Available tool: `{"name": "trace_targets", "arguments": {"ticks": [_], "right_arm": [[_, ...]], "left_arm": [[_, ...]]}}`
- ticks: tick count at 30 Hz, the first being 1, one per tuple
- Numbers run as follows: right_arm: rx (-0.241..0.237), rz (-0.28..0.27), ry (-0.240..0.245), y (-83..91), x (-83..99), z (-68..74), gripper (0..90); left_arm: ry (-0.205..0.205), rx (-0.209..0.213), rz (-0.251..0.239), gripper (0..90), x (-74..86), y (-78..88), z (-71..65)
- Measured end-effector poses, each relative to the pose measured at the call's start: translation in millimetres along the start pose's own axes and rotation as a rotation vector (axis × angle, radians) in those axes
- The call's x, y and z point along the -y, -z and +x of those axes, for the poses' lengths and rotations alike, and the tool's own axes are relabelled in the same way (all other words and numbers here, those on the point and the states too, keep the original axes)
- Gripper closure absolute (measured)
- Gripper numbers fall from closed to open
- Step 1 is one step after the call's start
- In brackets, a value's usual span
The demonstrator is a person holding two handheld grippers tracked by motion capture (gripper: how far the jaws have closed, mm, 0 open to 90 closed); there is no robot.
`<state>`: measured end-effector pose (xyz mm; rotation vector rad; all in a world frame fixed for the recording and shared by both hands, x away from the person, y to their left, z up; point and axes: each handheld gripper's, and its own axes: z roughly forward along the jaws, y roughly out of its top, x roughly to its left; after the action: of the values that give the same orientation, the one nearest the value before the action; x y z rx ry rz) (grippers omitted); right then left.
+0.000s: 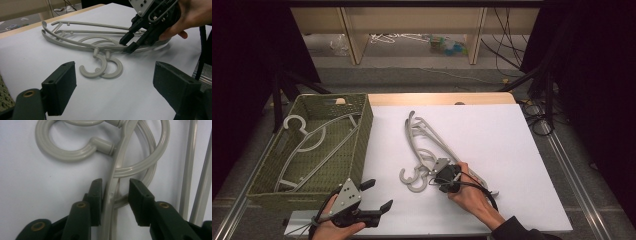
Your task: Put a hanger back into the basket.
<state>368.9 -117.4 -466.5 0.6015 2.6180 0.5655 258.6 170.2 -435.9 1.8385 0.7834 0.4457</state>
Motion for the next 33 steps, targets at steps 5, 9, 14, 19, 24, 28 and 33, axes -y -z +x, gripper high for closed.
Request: {"name": "trace_targets", "arguments": {"ticks": [5,9,14,19,24,28,33], "right_arm": [[-0.019,0.007,-0.016,2.6,0.4,-1.0,73.1],[-0.058,0.007,-0.044,5.6,0.5,-2.8,77.3],[-0.066,-0.017,-0.047,14.4,1.0,-7.1,78.2],[-0.050,-0.035,-0.081,29.2,4.8,-14.6,80.1],[-0.022,-0.071,-0.093,41.8,12.0,-23.5,82.5],[-0.015,-0.110,-0.095,50.2,13.5,-27.4,82.6],[-0.016,-0.149,-0.076,65.0,13.9,-25.3,82.6]], "left_arm": [[-0.006,0.003,0.006,19.1,0.0,0.2,1.1],[-0.009,0.006,0.010,19.3,0.7,-0.3,1.0],[-0.008,0.006,0.007,19.6,0.9,-0.1,2.3],[-0.005,0.000,0.011,20.0,0.2,1.9,2.5],[-0.005,-0.002,0.002,20.1,-0.5,3.0,3.1],[0.001,-0.004,-0.002,20.2,-1.0,3.0,4.4],[-0.016,-0.006,-0.002,20.3,-1.2,3.8,5.8]]}}
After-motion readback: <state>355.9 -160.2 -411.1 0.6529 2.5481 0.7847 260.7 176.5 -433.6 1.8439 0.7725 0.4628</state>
